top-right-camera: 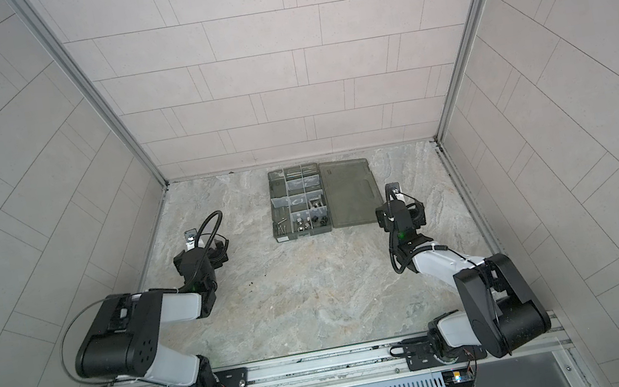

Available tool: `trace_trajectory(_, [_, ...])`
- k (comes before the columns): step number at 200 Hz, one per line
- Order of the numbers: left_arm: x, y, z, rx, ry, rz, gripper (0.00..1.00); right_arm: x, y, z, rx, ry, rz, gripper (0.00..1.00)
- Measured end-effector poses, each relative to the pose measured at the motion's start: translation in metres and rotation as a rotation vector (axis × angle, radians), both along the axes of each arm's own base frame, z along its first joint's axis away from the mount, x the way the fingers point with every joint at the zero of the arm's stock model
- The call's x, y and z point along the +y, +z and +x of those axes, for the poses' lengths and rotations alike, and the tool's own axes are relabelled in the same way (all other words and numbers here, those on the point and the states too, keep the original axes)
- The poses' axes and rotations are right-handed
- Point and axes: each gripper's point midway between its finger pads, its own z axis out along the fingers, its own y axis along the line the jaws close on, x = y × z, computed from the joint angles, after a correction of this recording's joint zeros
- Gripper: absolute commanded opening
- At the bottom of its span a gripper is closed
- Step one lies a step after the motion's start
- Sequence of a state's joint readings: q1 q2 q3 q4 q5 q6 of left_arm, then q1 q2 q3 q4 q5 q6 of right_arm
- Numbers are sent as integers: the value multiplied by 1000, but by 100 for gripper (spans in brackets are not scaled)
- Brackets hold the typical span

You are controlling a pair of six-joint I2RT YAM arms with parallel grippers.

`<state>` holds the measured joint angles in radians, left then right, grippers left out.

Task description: Sort the screws and nuts into containers

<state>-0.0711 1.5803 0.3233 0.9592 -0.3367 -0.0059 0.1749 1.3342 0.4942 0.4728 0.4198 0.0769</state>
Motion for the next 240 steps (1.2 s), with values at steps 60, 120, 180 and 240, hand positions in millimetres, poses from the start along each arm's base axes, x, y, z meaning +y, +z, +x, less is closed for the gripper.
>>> trace_trajectory(60, [-3,11,17,-10,-10,-33,100,-20,-44,-2,-15,-10,15,99])
trace_trajectory(120, [-4,10,18,-12,-21,-36,100,-11,-47,9,-50,46,31,99])
trace_trajectory(180, [-5,10,18,-12,-24,-38,100,-10,-43,11,-69,53,35,99])
trace_trajectory(240, [-5,10,18,-13,-25,-38,100,-10,-43,11,-69,56,36,99])
